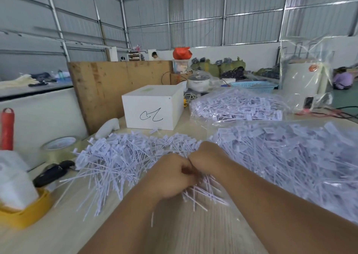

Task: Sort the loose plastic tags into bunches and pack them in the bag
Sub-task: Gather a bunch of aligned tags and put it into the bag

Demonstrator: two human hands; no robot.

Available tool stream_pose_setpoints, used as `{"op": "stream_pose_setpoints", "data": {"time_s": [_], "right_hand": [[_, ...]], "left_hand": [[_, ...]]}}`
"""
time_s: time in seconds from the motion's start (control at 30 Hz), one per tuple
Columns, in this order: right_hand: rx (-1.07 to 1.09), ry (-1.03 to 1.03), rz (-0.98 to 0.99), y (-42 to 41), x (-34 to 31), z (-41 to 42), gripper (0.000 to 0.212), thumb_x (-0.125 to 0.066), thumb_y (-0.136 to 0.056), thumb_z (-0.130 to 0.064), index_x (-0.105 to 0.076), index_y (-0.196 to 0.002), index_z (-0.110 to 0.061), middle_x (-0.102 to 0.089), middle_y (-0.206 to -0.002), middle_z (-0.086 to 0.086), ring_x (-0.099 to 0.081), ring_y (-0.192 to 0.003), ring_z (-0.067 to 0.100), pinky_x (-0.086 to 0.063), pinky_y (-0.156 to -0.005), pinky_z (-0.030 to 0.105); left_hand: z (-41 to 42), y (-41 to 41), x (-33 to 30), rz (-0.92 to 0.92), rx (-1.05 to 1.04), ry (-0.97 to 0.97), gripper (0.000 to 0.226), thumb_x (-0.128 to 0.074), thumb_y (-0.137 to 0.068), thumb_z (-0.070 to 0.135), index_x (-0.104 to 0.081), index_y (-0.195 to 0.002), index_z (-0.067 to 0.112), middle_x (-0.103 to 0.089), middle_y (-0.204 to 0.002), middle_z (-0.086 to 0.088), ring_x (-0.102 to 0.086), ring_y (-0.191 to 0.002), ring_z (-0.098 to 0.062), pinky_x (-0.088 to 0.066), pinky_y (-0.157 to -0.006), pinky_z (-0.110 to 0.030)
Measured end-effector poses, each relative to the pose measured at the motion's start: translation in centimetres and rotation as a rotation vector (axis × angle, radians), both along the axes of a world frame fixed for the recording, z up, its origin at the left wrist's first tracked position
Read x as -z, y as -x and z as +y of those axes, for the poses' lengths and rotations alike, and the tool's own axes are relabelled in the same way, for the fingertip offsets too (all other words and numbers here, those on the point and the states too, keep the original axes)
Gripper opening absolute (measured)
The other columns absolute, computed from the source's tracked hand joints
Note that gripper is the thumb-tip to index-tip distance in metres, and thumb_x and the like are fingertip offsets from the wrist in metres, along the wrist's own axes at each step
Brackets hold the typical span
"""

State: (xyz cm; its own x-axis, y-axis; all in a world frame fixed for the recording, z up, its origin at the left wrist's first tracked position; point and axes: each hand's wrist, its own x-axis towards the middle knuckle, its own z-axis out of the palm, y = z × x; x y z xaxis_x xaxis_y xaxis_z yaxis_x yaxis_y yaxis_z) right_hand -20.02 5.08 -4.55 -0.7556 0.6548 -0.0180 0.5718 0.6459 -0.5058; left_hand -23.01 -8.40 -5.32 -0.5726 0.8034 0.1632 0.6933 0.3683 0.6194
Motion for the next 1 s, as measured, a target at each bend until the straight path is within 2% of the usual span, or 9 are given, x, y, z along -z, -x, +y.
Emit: {"op": "stream_pose_setpoints", "data": {"time_s": [0.1,0.27,0.37,0.5,0.57,0.63,0.77,0.87,1.0], "right_hand": [[0.021,-0.001,0.069,-0.7,0.1,0.8,0.014,-0.058,-0.076,-0.022,-0.048,-0.069,-0.014,-0.057,-0.077,0.005,-0.06,-0.077,0.025,-0.04,-0.056,0.025],[0.013,-0.141,-0.042,-0.5,-0.2,-0.3,0.024,-0.052,-0.083,-0.042,-0.054,-0.086,-0.018,-0.057,-0.082,0.001,-0.061,-0.085,0.025,-0.05,-0.076,0.032],[-0.021,-0.275,-0.103,0.1,-0.1,-0.9,0.027,-0.056,-0.081,-0.046,-0.056,-0.088,-0.02,-0.059,-0.086,0.001,-0.06,-0.09,0.026,-0.039,-0.074,0.031],[-0.069,-0.253,-0.085,0.7,0.4,-1.5,0.02,-0.06,-0.078,-0.034,-0.047,-0.08,-0.019,-0.056,-0.085,0.003,-0.06,-0.09,0.027,-0.048,-0.079,0.034],[-0.102,-0.223,-0.08,1.0,0.4,-1.6,0.016,-0.057,-0.079,-0.027,-0.046,-0.075,-0.017,-0.062,-0.094,0.006,-0.061,-0.088,0.027,-0.052,-0.077,0.033],[-0.124,-0.204,-0.081,1.1,0.4,-1.5,0.014,-0.054,-0.083,-0.021,-0.046,-0.074,-0.014,-0.063,-0.095,0.008,-0.06,-0.085,0.026,-0.046,-0.068,0.029],[-0.149,-0.092,-0.055,1.3,0.4,-1.2,0.015,-0.05,-0.083,-0.02,-0.045,-0.072,-0.012,-0.058,-0.087,0.009,-0.062,-0.088,0.028,-0.041,-0.064,0.029],[-0.147,0.062,0.016,1.2,0.1,-0.9,0.018,-0.05,-0.081,-0.023,-0.044,-0.066,-0.014,-0.052,-0.071,0.003,-0.055,-0.068,0.02,-0.034,-0.052,0.025],[-0.089,0.163,0.104,1.1,-0.1,-0.5,0.017,-0.052,-0.08,-0.022,-0.045,-0.066,-0.015,-0.053,-0.069,0.005,-0.054,-0.065,0.02,-0.038,-0.053,0.026]], "left_hand": [[0.1,-0.3,-0.3,0.006,-0.087,-0.084,0.009,-0.067,-0.082,0.021,-0.075,-0.081,0.025,-0.068,-0.062,0.01,-0.063,-0.058,-0.003,-0.051,-0.063,-0.023],[0.1,0.4,-0.4,0.279,-0.376,-0.197,0.017,-0.062,-0.086,0.026,-0.069,-0.101,0.027,-0.067,-0.098,0.007,-0.062,-0.09,-0.015,-0.053,-0.078,-0.033],[0.2,1.2,0.3,0.346,-0.458,0.076,0.044,-0.06,-0.083,0.036,-0.058,-0.123,0.02,-0.057,-0.121,-0.002,-0.046,-0.117,-0.026,-0.044,-0.094,-0.039],[0.7,0.9,1.2,0.303,-0.329,0.323,0.017,-0.05,-0.079,0.028,-0.057,-0.09,0.016,-0.058,-0.101,-0.004,-0.052,-0.11,-0.028,-0.042,-0.1,-0.042],[0.7,0.5,0.9,0.256,-0.308,0.281,0.001,-0.051,-0.076,0.02,-0.053,-0.077,0.02,-0.058,-0.095,-0.004,-0.055,-0.099,-0.023,-0.049,-0.091,-0.04],[0.7,0.3,0.6,0.19,-0.277,0.211,0.01,-0.053,-0.075,0.011,-0.054,-0.073,0.021,-0.061,-0.09,-0.003,-0.059,-0.084,-0.018,-0.054,-0.076,-0.037],[0.7,0.2,0.4,0.071,-0.252,0.118,0.027,-0.054,-0.074,0.001,-0.06,-0.094,0.018,-0.063,-0.09,0.0,-0.062,-0.08,-0.015,-0.054,-0.07,-0.033],[0.7,0.1,0.4,-0.025,-0.19,-0.039,0.053,-0.059,-0.077,-0.001,-0.053,-0.124,0.024,-0.062,-0.107,0.003,-0.06,-0.094,-0.013,-0.048,-0.068,-0.02],[0.8,0.1,0.5,-0.124,-0.117,-0.12,0.081,-0.061,-0.073,-0.01,-0.04,-0.143,0.026,-0.055,-0.128,0.0,-0.056,-0.113,-0.012,-0.051,-0.086,-0.026]]}}
